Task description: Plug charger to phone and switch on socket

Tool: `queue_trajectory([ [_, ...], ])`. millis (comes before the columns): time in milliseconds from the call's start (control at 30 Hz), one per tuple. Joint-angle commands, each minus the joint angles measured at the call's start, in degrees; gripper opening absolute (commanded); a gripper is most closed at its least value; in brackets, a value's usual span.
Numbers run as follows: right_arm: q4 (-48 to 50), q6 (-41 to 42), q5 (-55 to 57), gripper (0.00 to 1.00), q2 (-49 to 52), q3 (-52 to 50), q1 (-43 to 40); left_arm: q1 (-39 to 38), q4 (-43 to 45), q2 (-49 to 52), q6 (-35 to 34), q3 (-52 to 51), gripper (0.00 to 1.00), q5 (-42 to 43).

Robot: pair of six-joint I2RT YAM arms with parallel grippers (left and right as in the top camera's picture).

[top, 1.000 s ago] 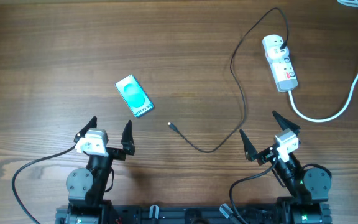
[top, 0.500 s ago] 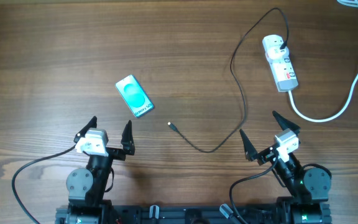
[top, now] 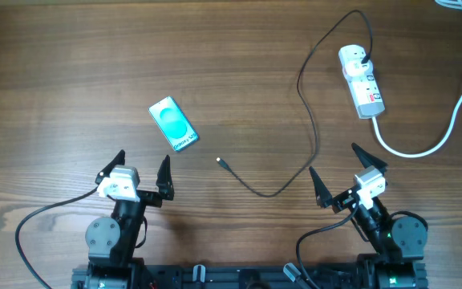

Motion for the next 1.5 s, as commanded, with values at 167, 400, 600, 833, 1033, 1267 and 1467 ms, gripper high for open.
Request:
queue_trajectory([
  [167,0.33,0.63,0.00,1.00,-0.20,-0.07,-0.17,-0.07,-0.37,-0.35,-0.13,-0.17,1.00,-0.17],
  [400,0.33,0.66,0.00,1.00,-0.20,-0.07,-0.17,-0.07,6.32,-0.35,-0.02,-0.15,1.00,3.04],
  [600,0.33,0.66,-0.02,1.00,-0.20,-0.07,-0.20,-0.07,1.60,1.36,-7.96,10.32,1.00,6.12],
  [833,0.33,0.63,0.00,1.00,-0.20,-0.07,-0.20,-0.07,-20.94,22.84,-9.20,44.15,1.00,6.23],
  [1033,0.33,0.66,0.00,1.00,-0.20,-0.07,-0.20,-0.07,-51.54,50.21,-9.11,81.20,1.00,6.80],
  [1267,0.33,0.66,-0.02,1.00,-0.20,-0.07,-0.20,-0.07,-82.53,80.46,-9.22,119.01,1.00,6.84],
  [1467,0.33,0.66,-0.02,1.00,-0.20,-0.07,-0.20,-0.07,-82.44,91.03,-9.16,121.13,1.00,6.71],
])
